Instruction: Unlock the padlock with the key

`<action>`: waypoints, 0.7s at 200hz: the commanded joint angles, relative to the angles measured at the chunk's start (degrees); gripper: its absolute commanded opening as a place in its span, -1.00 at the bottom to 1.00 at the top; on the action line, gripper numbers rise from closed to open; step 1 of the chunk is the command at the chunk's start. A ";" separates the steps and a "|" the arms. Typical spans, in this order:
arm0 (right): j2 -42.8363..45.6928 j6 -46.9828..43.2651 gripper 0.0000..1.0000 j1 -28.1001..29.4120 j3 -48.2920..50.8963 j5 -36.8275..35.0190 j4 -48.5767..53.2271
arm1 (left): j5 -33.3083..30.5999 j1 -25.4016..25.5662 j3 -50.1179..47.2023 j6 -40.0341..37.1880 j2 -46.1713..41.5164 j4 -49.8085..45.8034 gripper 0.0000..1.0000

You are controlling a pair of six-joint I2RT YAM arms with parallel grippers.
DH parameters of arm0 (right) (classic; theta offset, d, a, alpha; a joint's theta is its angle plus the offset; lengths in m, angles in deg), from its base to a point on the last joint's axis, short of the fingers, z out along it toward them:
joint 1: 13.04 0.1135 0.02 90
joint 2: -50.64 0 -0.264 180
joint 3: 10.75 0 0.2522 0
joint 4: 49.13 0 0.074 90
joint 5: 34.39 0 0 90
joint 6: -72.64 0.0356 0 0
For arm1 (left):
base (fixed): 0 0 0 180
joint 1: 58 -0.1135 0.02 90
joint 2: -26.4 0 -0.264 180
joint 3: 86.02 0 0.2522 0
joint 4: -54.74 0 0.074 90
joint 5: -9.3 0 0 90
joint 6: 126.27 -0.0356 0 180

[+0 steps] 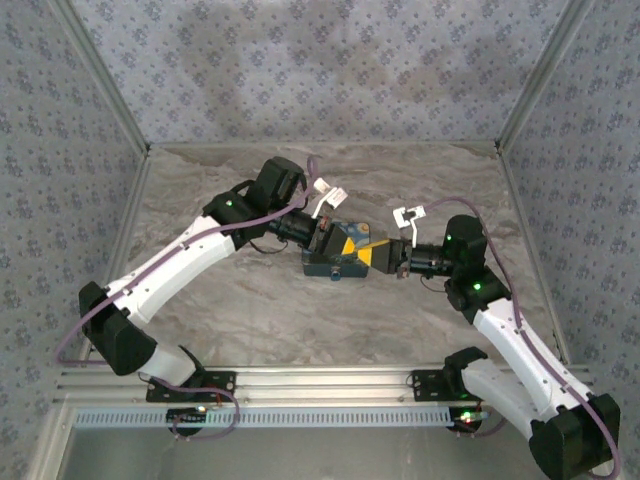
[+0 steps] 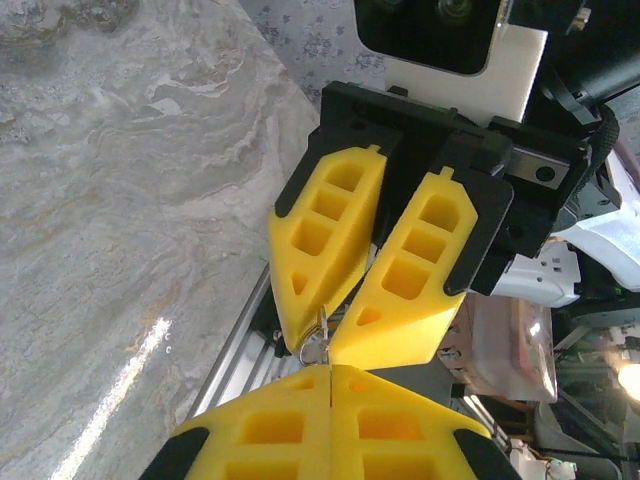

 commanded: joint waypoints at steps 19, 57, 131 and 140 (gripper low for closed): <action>1.36 -2.60 -0.94 0.31 -1.15 1.12 2.23 | 1.65 0.36 2.27 -1.75 -0.90 0.14 -1.00; 2.32 -4.05 -1.00 1.19 -1.07 1.13 3.58 | 1.12 0.27 2.46 -1.37 -0.55 0.77 -1.00; 5.54 -4.10 -1.00 1.63 -1.05 -5.46 4.71 | -1.21 0.13 -0.07 1.46 -3.17 5.68 -0.48; 5.85 -4.09 -1.00 1.61 -0.86 -6.08 4.46 | -1.98 0.17 -0.66 1.82 -3.72 6.13 -0.33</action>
